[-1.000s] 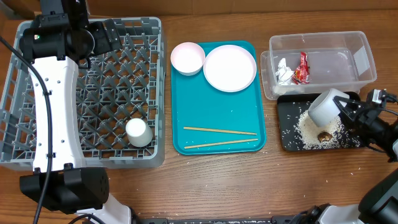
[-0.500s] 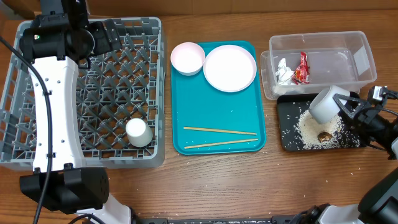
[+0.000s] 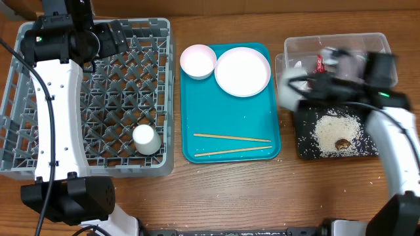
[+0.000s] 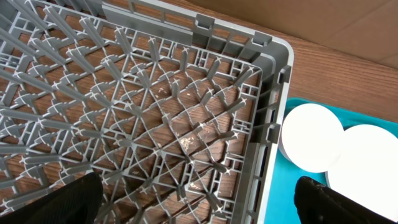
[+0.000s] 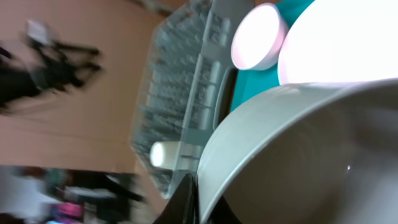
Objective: Sort waste into correct bins and load items into the dishwasher
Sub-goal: 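Carry the emptied bowl back and set it on the teal tray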
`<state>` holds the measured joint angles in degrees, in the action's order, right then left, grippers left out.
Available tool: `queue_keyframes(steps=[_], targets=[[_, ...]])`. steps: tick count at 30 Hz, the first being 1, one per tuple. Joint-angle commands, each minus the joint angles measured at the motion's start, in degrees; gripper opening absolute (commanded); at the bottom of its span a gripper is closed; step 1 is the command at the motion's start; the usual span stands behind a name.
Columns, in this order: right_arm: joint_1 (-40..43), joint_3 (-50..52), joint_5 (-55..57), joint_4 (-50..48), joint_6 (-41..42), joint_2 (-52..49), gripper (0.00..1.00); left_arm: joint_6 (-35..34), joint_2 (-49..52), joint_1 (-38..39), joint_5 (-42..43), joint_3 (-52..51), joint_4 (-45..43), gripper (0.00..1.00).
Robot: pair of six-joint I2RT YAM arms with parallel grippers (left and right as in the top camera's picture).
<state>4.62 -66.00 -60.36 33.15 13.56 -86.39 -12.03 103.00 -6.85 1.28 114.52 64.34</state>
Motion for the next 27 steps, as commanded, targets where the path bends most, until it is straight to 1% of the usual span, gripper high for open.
queue_keyframes(steps=[1, 3, 5, 8, 11, 17, 20, 25, 26, 27], targets=[[-14.8, -4.1, 27.1, 0.0, 4.7, 1.3, 0.04, -0.6, 0.5, -0.2, -0.2, 0.0, 0.0, 1.00], [-21.8, -4.7, 38.0, 0.0, 5.7, 0.7, 0.04, -0.6, 0.5, -0.3, -0.2, 0.0, 0.0, 1.00], [-27.2, -4.7, 46.5, -0.2, 6.5, -0.4, 0.04, -0.6, 0.5, -0.3, -0.2, 0.0, 0.0, 1.00], [-32.7, -4.7, 53.0, -0.8, 6.4, -3.8, 0.04, -0.6, 0.5, -0.3, -0.2, 0.0, 0.0, 1.00], [-34.7, -4.8, 54.4, -1.4, 6.3, -7.9, 0.04, -0.6, 0.5, -0.3, -0.2, 0.0, 0.0, 1.00], [-35.4, -4.9, 54.3, -2.3, 6.4, -15.4, 0.04, -0.6, 0.5, -0.3, -0.2, 0.0, 0.0, 1.00], [-35.4, -4.9, 52.9, -3.2, 6.2, -17.4, 0.04, -0.7, 0.5, -0.2, -0.2, 0.0, -0.1, 1.00], [-35.4, -4.9, 50.6, -4.5, 6.2, -17.8, 0.04, -0.6, 0.5, -0.2, -0.2, 0.0, -1.0, 1.00], [-35.4, -4.9, 50.1, -4.6, 6.2, -17.8, 0.07, -0.6, 0.5, -0.3, -0.2, 0.0, -1.0, 1.00], [-35.4, -4.9, 49.3, -4.7, 6.2, -17.8, 0.13, -0.6, 0.5, -0.3, -0.2, 0.0, -1.0, 1.00]])
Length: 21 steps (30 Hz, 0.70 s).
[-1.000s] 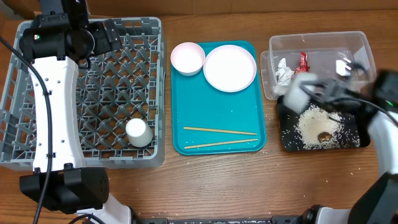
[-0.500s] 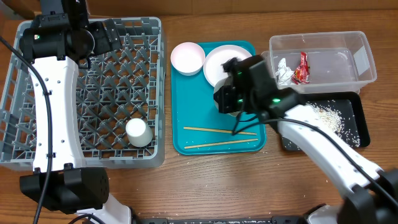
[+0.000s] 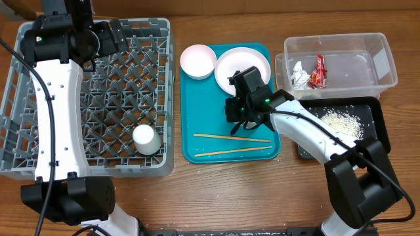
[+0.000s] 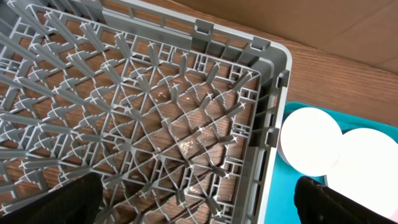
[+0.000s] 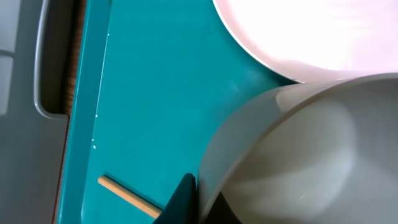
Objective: Sort waste into correct bins and load items into the dishwasher
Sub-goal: 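Carry the emptied bowl back and set it on the teal tray, then move the left gripper to the white bowl and grasp its rim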
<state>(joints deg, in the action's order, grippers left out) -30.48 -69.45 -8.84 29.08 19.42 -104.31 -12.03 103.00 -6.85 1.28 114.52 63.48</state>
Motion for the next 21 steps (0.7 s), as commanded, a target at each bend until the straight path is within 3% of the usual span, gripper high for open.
queue_keyframes(steps=[1, 4, 10, 14, 17, 19, 21], targets=[[-0.3, -1.5, -3.3, -0.8, -0.1, 0.2, 0.20, -0.7, 0.5, -0.3, -0.2, 0.0, -0.1, 1.00], [-0.3, -1.5, -6.6, -1.4, -0.7, 0.2, 0.28, -0.7, 0.5, -0.2, 0.2, 0.0, -0.2, 1.00], [0.5, -5.0, -14.1, -0.4, -1.7, 1.3, 0.31, -0.6, 0.5, -0.2, 0.3, 0.0, 1.7, 1.00], [3.1, -11.9, -15.6, 5.9, -1.9, 4.4, 0.36, -0.6, 0.5, -0.1, 3.5, 0.0, 3.2, 1.00], [7.7, -18.9, -15.3, 14.4, -3.3, 7.3, 0.49, -0.6, 0.5, 0.7, 8.0, 0.0, 4.1, 1.00], [12.4, -22.1, -15.3, 19.6, -4.6, 9.0, 0.69, -0.7, 0.5, 2.8, 9.7, 0.0, 4.6, 1.00], [15.9, -22.9, -15.3, 22.5, -4.6, 9.9, 0.72, -0.7, 0.6, 5.2, 10.4, 0.0, 4.8, 0.96]])
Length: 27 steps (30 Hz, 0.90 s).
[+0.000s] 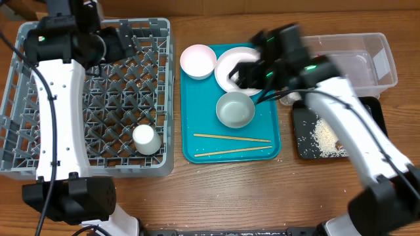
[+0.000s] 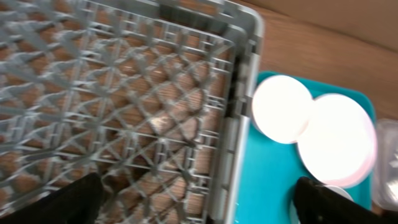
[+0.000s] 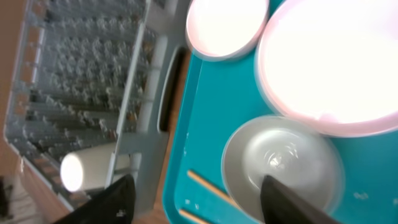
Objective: Sort waste into correct bins and load items into the dishwasher
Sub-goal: 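Move the left gripper to the white bowl and grasp its rim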
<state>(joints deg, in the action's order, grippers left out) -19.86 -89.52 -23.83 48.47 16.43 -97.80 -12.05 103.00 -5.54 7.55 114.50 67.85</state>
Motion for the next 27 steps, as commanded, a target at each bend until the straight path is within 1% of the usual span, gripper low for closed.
queue_keyframes(steps=[1, 5, 8, 10, 12, 14, 17, 19, 21, 23, 25, 27], targets=[[7.1, -2.9, -0.3, 4.4, -1.6, 3.8, 0.72, -0.7, 0.7, 5.6, 4.1, 0.0, 0.6, 0.96], [12.9, -2.8, -0.3, 9.1, -1.6, 3.9, 0.73, -0.6, 1.7, 12.7, 1.0, 0.0, 0.6, 0.96], [15.2, -2.8, -0.3, 11.8, -1.7, 3.9, 0.72, -0.6, 3.4, 17.7, -1.9, 0.0, -0.5, 0.92], [15.8, -2.8, -0.3, 12.9, -1.7, 3.9, 0.72, -0.6, 4.9, 20.5, -2.3, 0.0, -1.5, 0.88], [15.8, -2.8, -0.3, 13.4, -1.7, 3.9, 0.72, -0.6, 6.8, 22.9, -2.3, 0.0, -2.3, 0.78], [15.8, -2.8, -0.3, 13.4, -1.9, 3.9, 0.73, -0.5, 8.8, 24.5, -3.2, 0.0, -3.0, 0.75], [15.8, -2.8, -0.3, 13.2, -1.9, 3.9, 0.72, -0.2, 12.0, 26.5, -3.7, 0.0, -3.6, 0.81], [15.8, -2.8, -0.3, 13.1, -1.9, 3.9, 0.73, -0.2, 14.9, 27.6, -3.5, 0.0, -3.0, 0.93], [15.8, -2.8, -0.2, 13.1, -1.9, 3.9, 0.73, -0.1, 16.6, 28.1, -3.5, 0.0, -2.3, 0.97], [15.8, -2.8, -0.2, 13.1, -1.9, 3.9, 0.74, 0.8, 18.2, 28.7, -3.4, 0.0, -2.2, 0.93], [15.8, -2.8, -0.2, 13.1, -1.9, 3.9, 0.74, 2.3, 19.7, 29.2, -3.5, 0.0, -2.3, 0.82], [15.8, -2.8, -0.2, 13.1, -1.9, 3.9, 0.74, 3.4, 21.6, 29.6, -3.5, 0.0, -2.3, 0.76]])
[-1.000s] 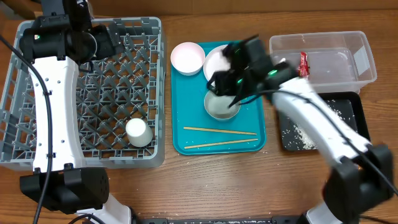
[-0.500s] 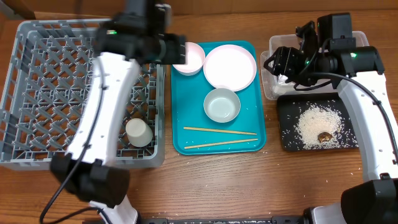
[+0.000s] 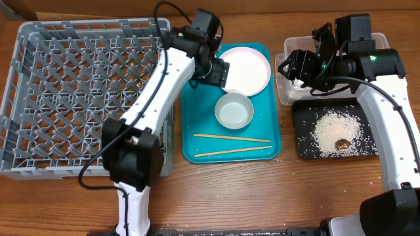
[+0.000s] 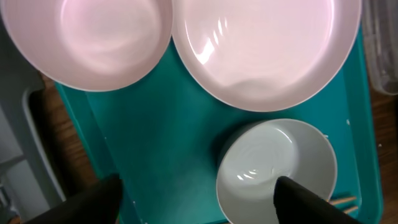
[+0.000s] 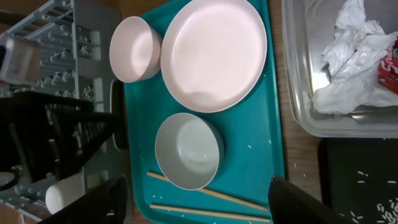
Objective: Sort waste into correct bins and load items into the dishwasher
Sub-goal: 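Move the left gripper to the white bowl and grasp its rim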
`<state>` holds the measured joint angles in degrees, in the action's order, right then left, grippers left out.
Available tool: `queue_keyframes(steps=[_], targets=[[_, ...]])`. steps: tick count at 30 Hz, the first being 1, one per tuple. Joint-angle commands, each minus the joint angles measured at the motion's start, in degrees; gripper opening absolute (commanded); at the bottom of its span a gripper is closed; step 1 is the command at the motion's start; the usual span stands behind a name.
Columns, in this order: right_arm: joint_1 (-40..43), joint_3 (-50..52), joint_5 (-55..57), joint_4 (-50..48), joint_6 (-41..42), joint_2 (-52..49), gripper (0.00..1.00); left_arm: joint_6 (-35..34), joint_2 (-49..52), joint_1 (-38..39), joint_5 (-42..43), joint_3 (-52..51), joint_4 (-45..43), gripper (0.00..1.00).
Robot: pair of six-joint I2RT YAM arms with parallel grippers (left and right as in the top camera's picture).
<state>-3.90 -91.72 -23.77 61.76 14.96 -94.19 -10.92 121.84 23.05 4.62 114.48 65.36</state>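
A grey-green bowl [image 3: 234, 110] stands upright in the middle of the teal tray [image 3: 197, 124]. Behind it on the tray lie a white plate [image 3: 248, 71] and a small pink bowl [image 4: 87, 43], and two chopsticks [image 3: 233, 138] lie at the tray's front. My left gripper [image 3: 213, 69] hangs open above the tray's far end, over the pink bowl, with the grey bowl [image 4: 277, 168] by its right finger. My right gripper [image 3: 303, 65] is open and empty, raised at the left end of the clear bin [image 3: 387, 65].
The grey dish rack [image 3: 85, 98] fills the left side, with a white cup [image 5: 59, 196] lying in it. The clear bin holds tissue [image 5: 354, 50] and a red wrapper. A black tray [image 3: 308, 147] with scattered rice and a brown scrap [image 3: 342, 143] sits at the right front.
My left gripper has moved from the rack's far right corner to above the teal tray's far end. My right gripper has gone from over the plate to the clear bin. The grey bowl stayed.
My right gripper first held the grey bowl over the black tray and bin. Then it held it low over the teal tray. Then the bowl stood on the tray with the gripper open above. Now the right arm is back by the bin and the left is over the tray.
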Motion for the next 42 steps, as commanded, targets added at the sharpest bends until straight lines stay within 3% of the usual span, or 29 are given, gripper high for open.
queue_keyframes(steps=[1, 4, 8, 13, 15, 19, 27, 33, 35, 42], targets=[[-0.2, -0.6, -0.3, -0.1, -0.4, 0.3, 0.74, 2.2, 3.8, 1.3, -0.6, 0.0, 0.3, 0.76], [-0.2, -0.5, -0.3, -0.1, -0.4, 0.3, 0.74, 2.2, 6.9, 1.9, -0.5, 0.0, 0.7, 0.74], [-0.2, -0.5, -0.3, -0.1, -0.4, 0.3, 0.74, 6.1, 10.0, 2.6, 3.4, 0.0, 1.7, 0.62], [-0.2, -0.5, 0.1, -0.1, -0.4, 0.3, 0.74, 9.7, 11.9, 3.0, 4.6, 0.0, 1.9, 0.59], [-0.2, -0.5, 0.1, -0.1, -0.4, 0.3, 0.74, 9.7, 12.1, 3.0, 3.7, 0.0, 1.8, 0.54], [-0.2, -0.5, 0.1, -0.1, -0.4, 0.3, 0.74, 9.7, 12.1, 3.0, 3.8, 0.0, 1.5, 0.35], [-0.2, -0.5, 0.2, 0.7, -0.4, 0.3, 0.74, 9.7, 12.1, 3.3, 3.8, 0.0, 1.4, 0.20], [-0.1, -0.5, 0.2, 1.7, -0.4, 0.3, 0.74, 9.7, 12.1, 3.3, 4.0, 0.0, 1.5, 0.16], [-0.2, -0.5, 0.2, 1.8, -0.4, 0.3, 0.74, 9.7, 12.1, 3.3, 4.0, 0.0, 1.5, 0.04], [-0.2, -0.5, 0.1, 1.8, -0.4, 0.3, 0.74, 9.6, 11.7, 3.0, 4.0, 1.4, 3.7, 0.04]])
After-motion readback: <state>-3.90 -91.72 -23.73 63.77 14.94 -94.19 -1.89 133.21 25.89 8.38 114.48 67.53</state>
